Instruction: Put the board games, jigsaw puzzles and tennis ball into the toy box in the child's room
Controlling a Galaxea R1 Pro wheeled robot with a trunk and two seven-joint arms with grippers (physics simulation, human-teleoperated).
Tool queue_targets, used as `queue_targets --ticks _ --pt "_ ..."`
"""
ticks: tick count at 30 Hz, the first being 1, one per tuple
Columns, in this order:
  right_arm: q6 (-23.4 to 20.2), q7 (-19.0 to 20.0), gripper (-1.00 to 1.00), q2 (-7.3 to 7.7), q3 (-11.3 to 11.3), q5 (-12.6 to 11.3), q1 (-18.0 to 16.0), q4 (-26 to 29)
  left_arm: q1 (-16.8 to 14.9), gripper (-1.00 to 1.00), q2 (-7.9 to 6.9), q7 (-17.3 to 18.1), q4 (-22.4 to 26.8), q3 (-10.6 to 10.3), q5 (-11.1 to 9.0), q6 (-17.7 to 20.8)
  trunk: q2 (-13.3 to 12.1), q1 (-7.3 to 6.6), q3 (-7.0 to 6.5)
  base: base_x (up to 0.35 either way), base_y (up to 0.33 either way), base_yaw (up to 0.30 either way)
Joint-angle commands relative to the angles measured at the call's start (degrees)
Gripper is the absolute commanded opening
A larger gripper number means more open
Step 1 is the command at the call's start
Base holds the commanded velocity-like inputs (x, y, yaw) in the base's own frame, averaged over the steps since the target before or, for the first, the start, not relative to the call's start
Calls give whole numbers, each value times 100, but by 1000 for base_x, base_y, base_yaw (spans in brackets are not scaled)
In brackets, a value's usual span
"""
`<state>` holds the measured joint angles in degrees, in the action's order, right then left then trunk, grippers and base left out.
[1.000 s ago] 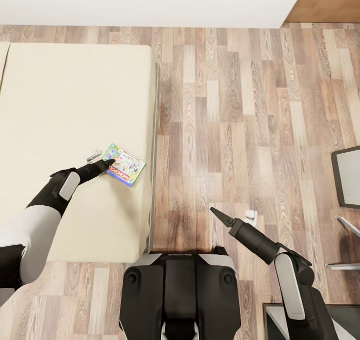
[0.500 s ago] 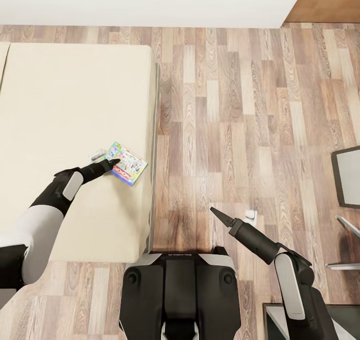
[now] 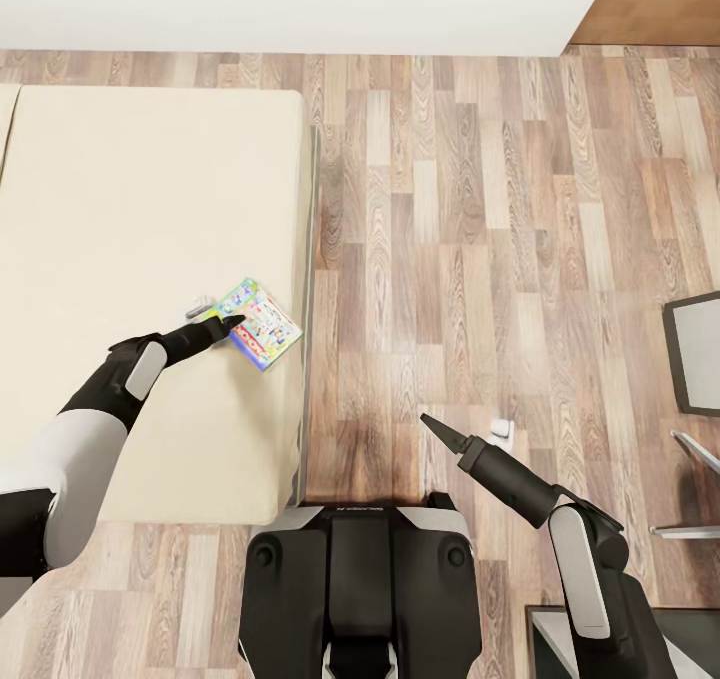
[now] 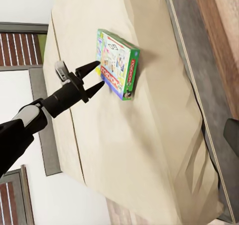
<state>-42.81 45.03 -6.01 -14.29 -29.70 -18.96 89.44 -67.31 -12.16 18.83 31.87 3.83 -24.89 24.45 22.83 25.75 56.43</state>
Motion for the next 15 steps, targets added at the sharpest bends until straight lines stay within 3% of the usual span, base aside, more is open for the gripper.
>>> queue_targets --ticks 1,15 --pt "-34 14 100 -5 -12 -10 -3 2 -2 100 2 17 2 22 -34 50 9 4 5 0 0 0" --pt "-28 14 100 -5 -12 -8 -3 -2 -2 100 3 19 3 20 -19 34 9 4 5 0 0 0"
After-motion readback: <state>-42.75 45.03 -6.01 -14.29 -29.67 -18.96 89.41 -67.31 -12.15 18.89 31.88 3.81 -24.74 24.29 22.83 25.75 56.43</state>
